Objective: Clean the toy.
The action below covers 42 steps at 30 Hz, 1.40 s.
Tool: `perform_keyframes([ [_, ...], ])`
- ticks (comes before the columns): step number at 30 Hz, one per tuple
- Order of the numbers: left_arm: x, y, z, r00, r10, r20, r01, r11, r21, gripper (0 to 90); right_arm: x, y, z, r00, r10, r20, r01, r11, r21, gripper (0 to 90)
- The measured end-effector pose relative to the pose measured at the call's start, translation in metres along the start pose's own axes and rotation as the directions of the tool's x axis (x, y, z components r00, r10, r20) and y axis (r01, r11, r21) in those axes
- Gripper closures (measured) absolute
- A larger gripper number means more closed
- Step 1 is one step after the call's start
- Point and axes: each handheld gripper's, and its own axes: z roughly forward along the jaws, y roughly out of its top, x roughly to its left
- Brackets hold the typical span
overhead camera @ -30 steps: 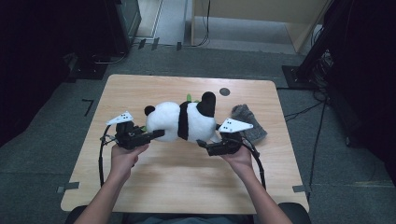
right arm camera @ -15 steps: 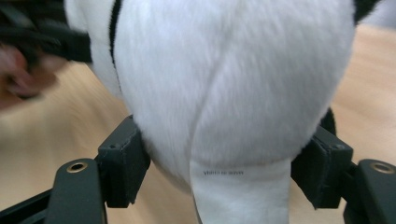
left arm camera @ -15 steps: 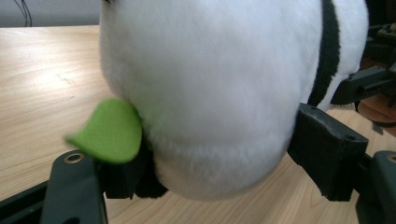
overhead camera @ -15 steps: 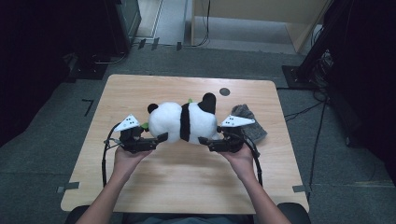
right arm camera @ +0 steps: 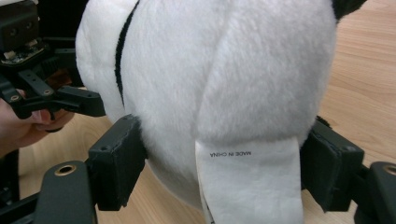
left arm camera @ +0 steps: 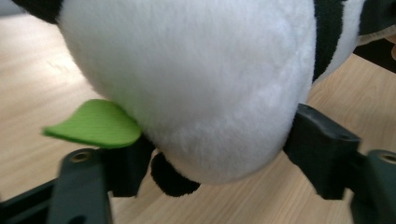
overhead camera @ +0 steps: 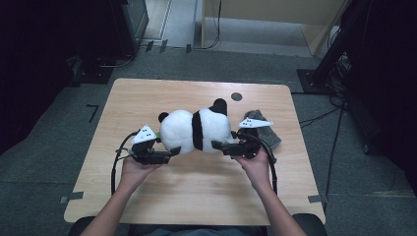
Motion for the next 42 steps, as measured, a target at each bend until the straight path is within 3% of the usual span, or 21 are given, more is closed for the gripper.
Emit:
perform_keyframes([
  [7, 0.003, 0.003, -0.004, 0.9993, -0.036, -0.004, 0.036, 0.9993, -0.013, 45.9, 0.0, -0.001, 0.002, 0.9981, -0.062, -0.004, 0.062, 0.998, 0.012, 20.4],
  [10, 0.007, 0.005, -0.007, 0.9968, -0.077, 0.021, 0.077, 0.997, -0.01, 48.3, 0.005, -0.002, 0.004, 0.9874, -0.158, 0.008, 0.158, 0.987, 0.039, 18.5],
  [12, 0.012, 0.005, -0.008, 0.9905, -0.13, 0.045, 0.131, 0.9914, -0.01, 48.7, 0.008, -0.003, 0.005, 0.9795, -0.201, 0.014, 0.2, 0.978, 0.059, 18.1],
  [14, 0.017, 0.004, -0.008, 0.9779, -0.192, 0.082, 0.193, 0.9812, 0.001, 49.0, 0.009, -0.005, 0.007, 0.9746, -0.223, 0.017, 0.222, 0.972, 0.077, 18.2],
  [16, 0.02, 0.003, -0.009, 0.9693, -0.226, 0.096, 0.227, 0.9739, 0.003, 49.1, 0.008, -0.006, 0.008, 0.9788, -0.205, 0.004, 0.204, 0.976, 0.083, 19.7],
  [17, 0.02, 0.003, -0.009, 0.9685, -0.229, 0.097, 0.23, 0.9732, 0.005, 48.9, 0.006, -0.006, 0.008, 0.9804, -0.197, -0.001, 0.196, 0.977, 0.081, 21.7],
  [19, 0.019, 0.003, -0.008, 0.972, -0.217, 0.089, 0.218, 0.9759, 0.001, 46.5, 0.006, -0.006, 0.008, 0.978, -0.208, 0.012, 0.207, 0.975, 0.079, 25.7],
  [23, 0.013, 0.002, -0.004, 0.9865, -0.154, 0.056, 0.154, 0.988, -0.005, 35.6, 0.004, -0.006, 0.008, 0.979, -0.202, 0.031, 0.197, 0.975, 0.106, 29.0],
  [26, 0.013, 0.0, -0.002, 0.9857, -0.157, 0.06, 0.158, 0.9874, -0.009, 32.3, 0.002, -0.006, 0.008, 0.9878, -0.154, 0.026, 0.149, 0.981, 0.122, 29.0],
  [29, 0.014, -0.002, -0.003, 0.9882, -0.142, 0.058, 0.143, 0.9895, -0.022, 31.6, 0.002, -0.006, 0.009, 0.9906, -0.134, 0.027, 0.13, 0.985, 0.113, 28.7],
  [31, 0.013, -0.002, -0.005, 0.9919, -0.116, 0.052, 0.118, 0.9926, -0.031, 30.9, 0.002, -0.006, 0.009, 0.9937, -0.11, 0.022, 0.108, 0.989, 0.098, 28.1],
  [34, 0.009, -0.003, -0.006, 0.9981, -0.05, 0.036, 0.051, 0.9982, -0.03, 27.1, -0.001, -0.006, 0.009, 0.9993, -0.038, -0.006, 0.038, 0.996, 0.086, 28.0],
  [37, 0.006, -0.005, -0.004, 0.9996, -0.006, 0.029, 0.006, 0.9998, -0.018, 22.6, -0.005, -0.007, 0.008, 0.9994, 0.023, -0.024, -0.021, 0.997, 0.073, 27.8],
  [39, 0.007, -0.005, -0.002, 0.9989, -0.028, 0.038, 0.028, 0.9996, 0.001, 22.3, -0.006, -0.007, 0.008, 0.9994, 0.026, -0.023, -0.025, 0.997, 0.071, 27.4],
  [42, 0.013, -0.007, 0.003, 0.993, -0.096, 0.068, 0.095, 0.9952, 0.023, 22.6, -0.005, -0.007, 0.008, 0.9999, 0.007, -0.009, -0.006, 0.998, 0.067, 26.8],
])
